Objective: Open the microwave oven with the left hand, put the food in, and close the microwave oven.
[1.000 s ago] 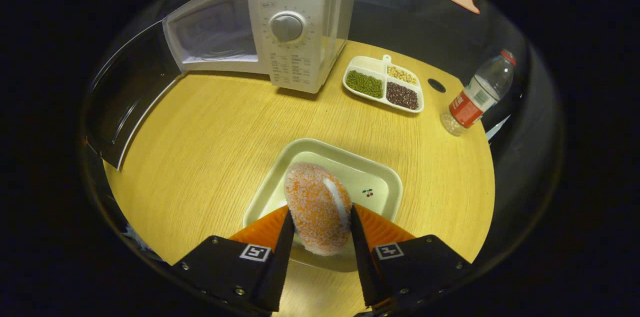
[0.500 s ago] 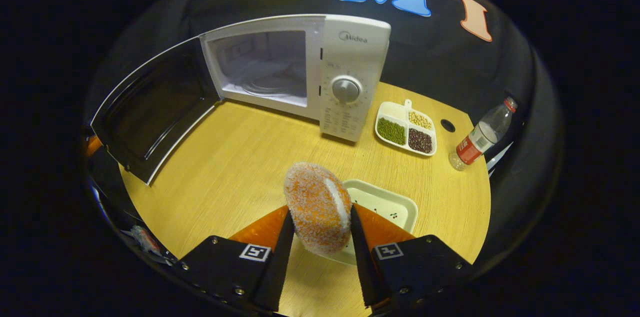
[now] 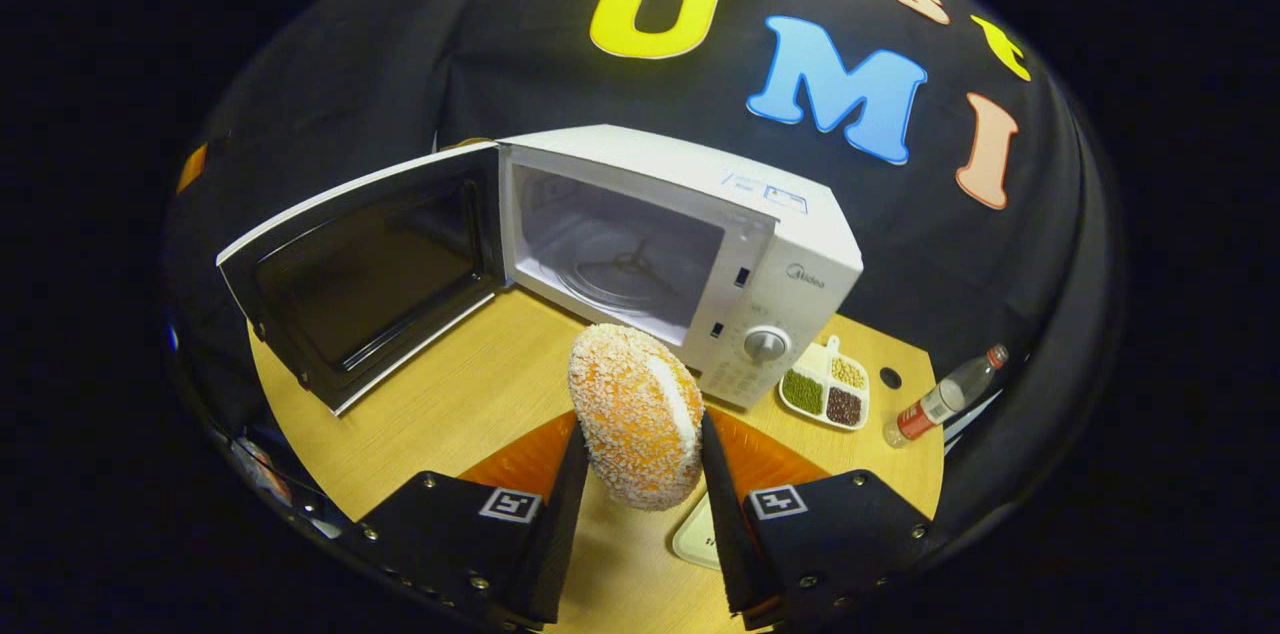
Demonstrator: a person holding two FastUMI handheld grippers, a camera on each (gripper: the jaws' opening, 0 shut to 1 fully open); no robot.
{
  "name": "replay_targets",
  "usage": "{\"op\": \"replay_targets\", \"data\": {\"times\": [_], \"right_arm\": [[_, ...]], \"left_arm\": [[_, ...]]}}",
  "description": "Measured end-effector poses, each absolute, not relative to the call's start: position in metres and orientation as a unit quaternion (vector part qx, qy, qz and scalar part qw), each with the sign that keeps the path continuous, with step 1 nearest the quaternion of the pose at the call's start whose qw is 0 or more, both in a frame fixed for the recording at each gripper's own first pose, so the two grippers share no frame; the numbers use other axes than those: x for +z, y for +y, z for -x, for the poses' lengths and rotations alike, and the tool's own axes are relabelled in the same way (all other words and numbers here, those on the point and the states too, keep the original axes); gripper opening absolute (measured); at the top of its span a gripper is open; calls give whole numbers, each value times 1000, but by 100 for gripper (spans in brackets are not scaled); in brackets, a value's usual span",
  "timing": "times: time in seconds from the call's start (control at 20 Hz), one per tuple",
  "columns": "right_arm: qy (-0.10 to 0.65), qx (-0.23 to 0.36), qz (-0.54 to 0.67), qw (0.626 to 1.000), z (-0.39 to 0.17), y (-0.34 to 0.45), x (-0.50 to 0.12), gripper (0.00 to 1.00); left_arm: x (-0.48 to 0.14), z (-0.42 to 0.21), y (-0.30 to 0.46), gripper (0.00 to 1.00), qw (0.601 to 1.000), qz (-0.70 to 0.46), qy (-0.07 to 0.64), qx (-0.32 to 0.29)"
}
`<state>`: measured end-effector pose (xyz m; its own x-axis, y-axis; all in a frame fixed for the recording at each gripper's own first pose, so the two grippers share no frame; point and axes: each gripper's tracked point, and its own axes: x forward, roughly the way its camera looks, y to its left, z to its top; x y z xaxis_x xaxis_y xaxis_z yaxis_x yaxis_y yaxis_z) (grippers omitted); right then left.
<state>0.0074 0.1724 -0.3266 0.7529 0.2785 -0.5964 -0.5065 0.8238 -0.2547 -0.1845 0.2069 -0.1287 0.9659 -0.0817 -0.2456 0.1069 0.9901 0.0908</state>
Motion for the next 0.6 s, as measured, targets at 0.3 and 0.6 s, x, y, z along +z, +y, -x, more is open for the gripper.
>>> {"op": "replay_targets", "data": {"times": [0.3, 0.6], "right_arm": [[185, 229, 342, 892, -39, 195, -305, 61], [94, 240, 489, 834, -82, 226, -314, 61]], "left_arm": [[-96, 179, 173, 97, 996, -12, 90, -27], [-75, 181, 172, 97, 996, -33, 73, 28]]}}
